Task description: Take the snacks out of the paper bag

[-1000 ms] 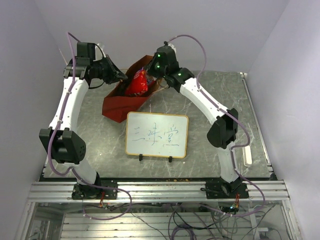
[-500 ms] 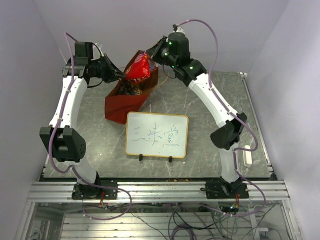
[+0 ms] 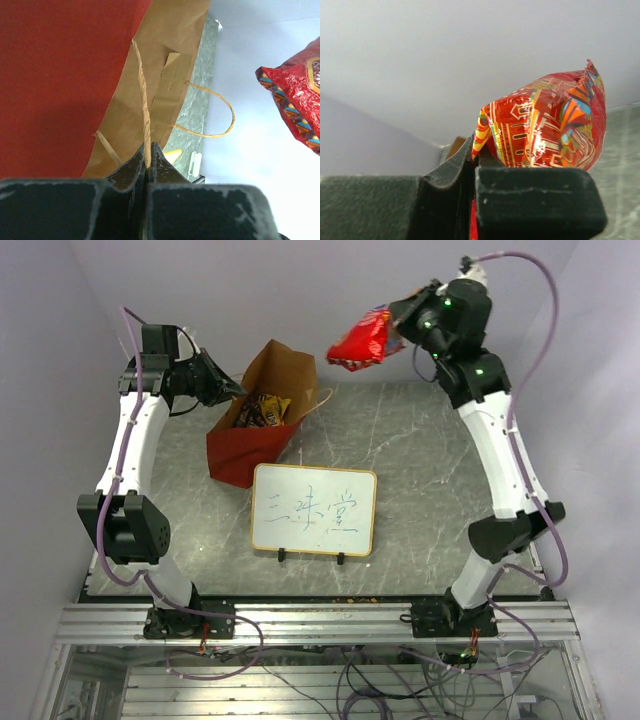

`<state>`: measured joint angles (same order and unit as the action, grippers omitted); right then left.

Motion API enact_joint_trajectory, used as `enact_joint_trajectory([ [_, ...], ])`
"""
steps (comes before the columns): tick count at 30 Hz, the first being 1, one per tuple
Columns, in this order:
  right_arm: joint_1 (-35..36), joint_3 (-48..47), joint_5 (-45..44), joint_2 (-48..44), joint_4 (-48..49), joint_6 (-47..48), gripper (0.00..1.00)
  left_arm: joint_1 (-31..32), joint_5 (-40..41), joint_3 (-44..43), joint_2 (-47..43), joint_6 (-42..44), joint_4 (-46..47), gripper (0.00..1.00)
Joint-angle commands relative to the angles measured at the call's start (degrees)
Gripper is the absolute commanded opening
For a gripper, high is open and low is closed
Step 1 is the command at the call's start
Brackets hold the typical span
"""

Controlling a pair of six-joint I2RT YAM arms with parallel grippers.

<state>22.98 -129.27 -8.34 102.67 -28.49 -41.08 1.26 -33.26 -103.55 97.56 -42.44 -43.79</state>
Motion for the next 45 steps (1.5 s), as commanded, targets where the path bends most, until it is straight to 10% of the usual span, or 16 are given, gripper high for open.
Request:
enact_joint_trajectory([
  [1,-5.3,6.1,-3.8,-5.4,5.4,3.2,0.0,-0.4,-2.2,-1.8,-1.0,0.4,-0.2,0.07],
  [20,-18.5,21.5,6.3,7.1,15.3,-11.8,0.0,-1.9,-3.4,-4.8,-0.1,-1.1,0.3,0.07],
  [35,-35.2,62.3,18.5,-5.4,16.3,-4.2,0.0,-1.8,-9.2,-2.7,1.4,-11.7,11.4,0.07],
  [45,-37.7,64.4,15.3,-13.1,5.3,7.2,0.43,-1.8,-9.4,-1.2,1.4,-12.8,12.7,0.07],
])
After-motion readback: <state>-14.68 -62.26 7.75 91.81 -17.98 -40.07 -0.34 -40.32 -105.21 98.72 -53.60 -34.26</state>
